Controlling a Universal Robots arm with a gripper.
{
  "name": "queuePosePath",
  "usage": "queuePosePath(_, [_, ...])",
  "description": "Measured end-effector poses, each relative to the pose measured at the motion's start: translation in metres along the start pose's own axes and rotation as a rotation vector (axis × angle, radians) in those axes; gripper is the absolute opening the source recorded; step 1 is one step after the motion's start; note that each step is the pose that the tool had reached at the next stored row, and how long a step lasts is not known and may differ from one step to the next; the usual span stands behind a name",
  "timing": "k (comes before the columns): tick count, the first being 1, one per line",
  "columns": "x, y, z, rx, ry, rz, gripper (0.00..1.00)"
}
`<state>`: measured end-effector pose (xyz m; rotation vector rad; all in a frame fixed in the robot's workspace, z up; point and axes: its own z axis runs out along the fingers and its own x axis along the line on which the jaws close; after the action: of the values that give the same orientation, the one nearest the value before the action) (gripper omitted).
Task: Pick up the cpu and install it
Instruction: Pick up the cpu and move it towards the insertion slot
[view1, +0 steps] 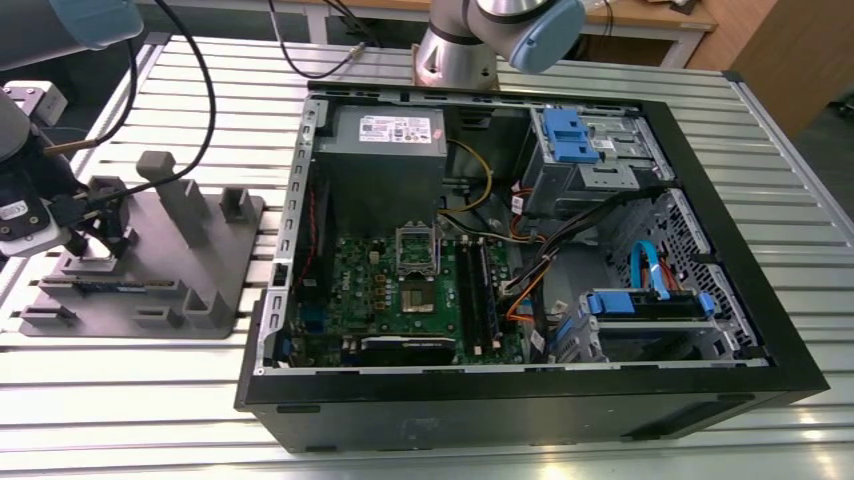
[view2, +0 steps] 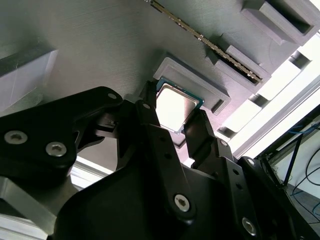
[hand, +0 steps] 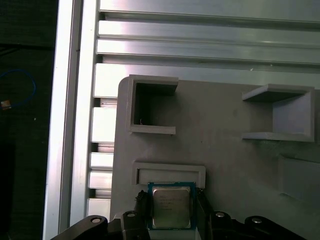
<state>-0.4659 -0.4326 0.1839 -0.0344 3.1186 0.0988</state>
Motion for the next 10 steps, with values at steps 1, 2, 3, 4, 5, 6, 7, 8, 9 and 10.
queuePosePath(1, [0.0000, 0.0000, 0.0000, 0.0000, 0.0000, 0.000, 0.47])
queuePosePath(2, [0.0000, 0.0000, 0.0000, 0.0000, 0.0000, 0.000, 0.47])
queuePosePath(3, [-0.0001, 0.0000, 0.0000, 0.0000, 0.0000, 0.000, 0.47])
queuePosePath(4, [-0.0002, 0.0000, 0.0000, 0.0000, 0.0000, 0.000, 0.47])
queuePosePath(5, [-0.0002, 0.0000, 0.0000, 0.0000, 0.0000, 0.000, 0.47])
queuePosePath(6, [-0.0002, 0.0000, 0.0000, 0.0000, 0.0000, 0.000, 0.47])
queuePosePath(7, [-0.0002, 0.0000, 0.0000, 0.0000, 0.0000, 0.000, 0.47])
queuePosePath(8, [-0.0002, 0.0000, 0.0000, 0.0000, 0.0000, 0.000, 0.47])
queuePosePath(9, [-0.0002, 0.0000, 0.0000, 0.0000, 0.0000, 0.000, 0.47])
queuePosePath(10, [-0.0002, 0.0000, 0.0000, 0.0000, 0.0000, 0.000, 0.47])
